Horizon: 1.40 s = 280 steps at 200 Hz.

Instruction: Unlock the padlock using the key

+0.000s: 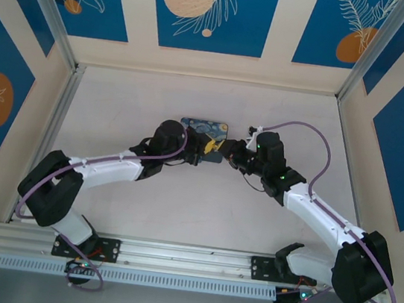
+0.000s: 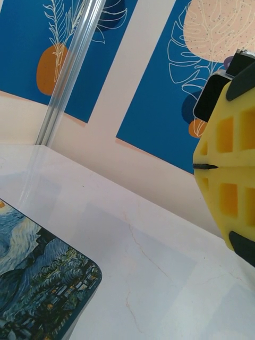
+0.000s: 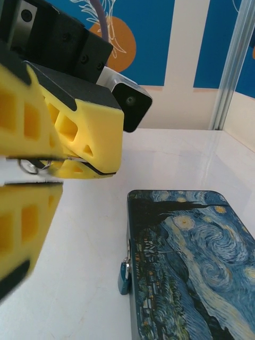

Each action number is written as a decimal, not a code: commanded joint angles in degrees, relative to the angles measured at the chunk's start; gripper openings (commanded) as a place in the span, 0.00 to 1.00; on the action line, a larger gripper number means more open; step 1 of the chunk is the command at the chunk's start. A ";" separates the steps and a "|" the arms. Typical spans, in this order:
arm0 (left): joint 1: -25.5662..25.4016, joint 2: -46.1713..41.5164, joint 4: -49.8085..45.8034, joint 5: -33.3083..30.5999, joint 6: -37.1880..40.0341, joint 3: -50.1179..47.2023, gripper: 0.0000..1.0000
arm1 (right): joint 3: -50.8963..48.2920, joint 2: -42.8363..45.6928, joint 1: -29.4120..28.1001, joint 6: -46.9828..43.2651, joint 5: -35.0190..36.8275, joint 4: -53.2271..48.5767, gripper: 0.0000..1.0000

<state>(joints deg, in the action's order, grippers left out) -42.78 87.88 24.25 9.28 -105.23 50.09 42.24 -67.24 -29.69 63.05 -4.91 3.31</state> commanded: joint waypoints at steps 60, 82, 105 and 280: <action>-0.59 -5.14 -13.24 -5.33 18.29 5.77 0.00 | -1.93 9.19 6.20 -2.48 -1.89 -4.56 0.53; -0.64 -6.26 -16.55 -7.09 26.93 7.87 0.00 | -2.24 8.24 6.50 -1.72 -4.57 -0.24 0.51; -0.65 -7.62 -17.58 -9.13 38.23 9.38 0.00 | -3.52 6.49 6.15 2.23 -6.54 7.11 0.50; -0.64 -11.22 -2.06 -17.37 27.24 -0.67 0.00 | -2.50 -7.50 -2.67 9.29 -1.83 34.98 0.43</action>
<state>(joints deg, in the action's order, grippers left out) -42.83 78.17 19.05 -6.57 -74.78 50.50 38.41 -73.52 -31.92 73.93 -8.25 35.11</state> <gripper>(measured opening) 0.048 0.436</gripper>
